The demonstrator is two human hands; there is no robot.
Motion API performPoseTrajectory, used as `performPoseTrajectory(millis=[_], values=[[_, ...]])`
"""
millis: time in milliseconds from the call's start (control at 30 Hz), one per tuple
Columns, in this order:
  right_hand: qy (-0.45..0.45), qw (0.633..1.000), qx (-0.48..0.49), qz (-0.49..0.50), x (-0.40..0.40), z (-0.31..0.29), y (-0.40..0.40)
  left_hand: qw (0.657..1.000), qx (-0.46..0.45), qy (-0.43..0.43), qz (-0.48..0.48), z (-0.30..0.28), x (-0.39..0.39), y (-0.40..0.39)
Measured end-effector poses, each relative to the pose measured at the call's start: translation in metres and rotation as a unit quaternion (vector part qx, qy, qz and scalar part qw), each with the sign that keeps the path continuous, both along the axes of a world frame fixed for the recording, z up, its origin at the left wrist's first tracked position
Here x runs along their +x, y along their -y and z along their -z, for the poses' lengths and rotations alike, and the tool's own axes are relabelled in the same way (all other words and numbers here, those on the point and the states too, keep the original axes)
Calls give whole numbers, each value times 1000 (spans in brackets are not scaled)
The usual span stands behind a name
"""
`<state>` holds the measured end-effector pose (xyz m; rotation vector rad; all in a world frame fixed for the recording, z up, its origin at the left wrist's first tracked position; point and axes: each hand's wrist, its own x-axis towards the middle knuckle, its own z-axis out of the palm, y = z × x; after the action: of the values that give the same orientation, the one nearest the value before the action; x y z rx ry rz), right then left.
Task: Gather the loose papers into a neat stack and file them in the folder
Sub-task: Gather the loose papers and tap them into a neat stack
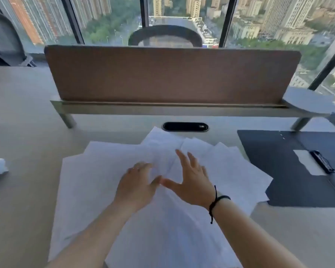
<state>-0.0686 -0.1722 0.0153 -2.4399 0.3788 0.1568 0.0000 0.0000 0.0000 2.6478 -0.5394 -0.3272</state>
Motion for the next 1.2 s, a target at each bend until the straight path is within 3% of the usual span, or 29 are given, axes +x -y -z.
performPoseTrajectory(millis=[100,133,300,400,567,767,867,1067,1200], values=[[-48,989,-127,-61,-13,55,-8,991,79,98,37,59,-4,-6],[-34,984,-161,-68,-19,70,-11,985,76,148,37,70,-7,-8],[51,972,-225,-48,-27,91,-19,970,21,237,44,73,-15,-4],[52,973,-222,-43,-35,90,-21,968,45,241,60,76,-20,-13],[52,976,-209,6,-76,73,-24,983,85,164,1,73,-31,-53],[37,973,-228,27,-92,67,-32,990,19,136,-13,54,-41,-64],[42,970,-234,49,-95,63,-36,986,9,167,-15,54,-47,-61],[25,983,-169,73,-99,54,-30,955,22,283,81,57,-45,-55],[10,987,-140,77,-102,49,-30,951,-15,307,38,63,-44,-51]])
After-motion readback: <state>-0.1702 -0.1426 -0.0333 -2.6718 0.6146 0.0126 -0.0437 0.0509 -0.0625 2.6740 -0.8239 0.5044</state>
